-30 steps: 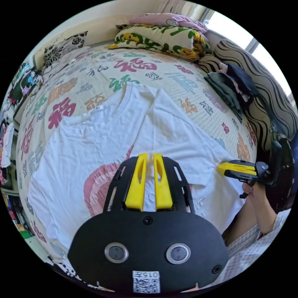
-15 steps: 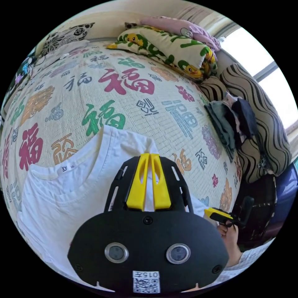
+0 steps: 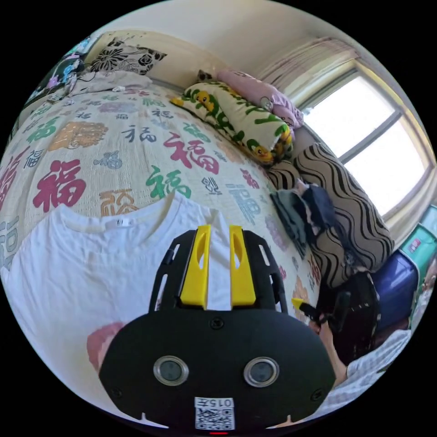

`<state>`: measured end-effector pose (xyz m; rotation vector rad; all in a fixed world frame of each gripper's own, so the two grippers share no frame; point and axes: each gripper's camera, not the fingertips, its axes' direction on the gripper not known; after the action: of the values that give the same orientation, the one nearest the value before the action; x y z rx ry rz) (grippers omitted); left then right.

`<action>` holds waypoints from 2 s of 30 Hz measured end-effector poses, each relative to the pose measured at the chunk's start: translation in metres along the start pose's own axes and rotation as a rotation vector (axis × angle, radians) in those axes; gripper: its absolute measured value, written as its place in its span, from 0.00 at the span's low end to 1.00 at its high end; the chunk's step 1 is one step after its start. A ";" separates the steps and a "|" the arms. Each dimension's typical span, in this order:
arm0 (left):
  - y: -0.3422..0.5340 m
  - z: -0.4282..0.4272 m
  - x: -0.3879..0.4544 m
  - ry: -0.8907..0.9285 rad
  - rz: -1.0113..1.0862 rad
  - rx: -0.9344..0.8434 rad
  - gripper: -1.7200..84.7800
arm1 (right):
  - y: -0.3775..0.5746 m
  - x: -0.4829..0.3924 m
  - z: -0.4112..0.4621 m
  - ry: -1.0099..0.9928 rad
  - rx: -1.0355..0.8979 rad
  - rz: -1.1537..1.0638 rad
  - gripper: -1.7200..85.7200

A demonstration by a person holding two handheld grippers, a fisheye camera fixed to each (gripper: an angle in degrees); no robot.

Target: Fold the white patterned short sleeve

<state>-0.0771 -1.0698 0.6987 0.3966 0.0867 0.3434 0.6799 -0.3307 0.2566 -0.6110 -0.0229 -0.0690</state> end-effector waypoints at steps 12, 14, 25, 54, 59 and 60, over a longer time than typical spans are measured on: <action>0.099 -0.114 0.022 -0.262 0.070 -0.249 0.08 | 0.072 -0.062 0.200 0.194 -0.355 -0.218 0.01; 0.108 -0.147 0.025 -0.284 0.065 -0.239 0.09 | 0.085 -0.066 0.206 0.227 -0.345 -0.222 0.01; 0.289 -0.477 -0.047 -0.531 -0.295 0.177 0.12 | 0.138 -0.188 0.346 0.058 -0.388 -0.481 0.02; 0.316 -0.667 -0.124 -0.279 -0.544 0.384 0.02 | 0.273 -0.449 1.043 0.492 -0.853 -0.981 0.02; 0.311 -0.674 -0.099 -0.310 -0.548 0.393 0.02 | 0.232 -0.437 1.029 0.388 -0.792 -0.935 0.01; 0.308 -0.677 -0.087 -0.325 -0.534 0.403 0.02 | 0.216 -0.433 1.018 0.359 -0.768 -0.930 0.01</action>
<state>-0.3551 -0.5874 0.1986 0.7999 -0.0592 -0.2746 0.2629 0.4552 0.9487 -1.3062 0.0730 -1.1277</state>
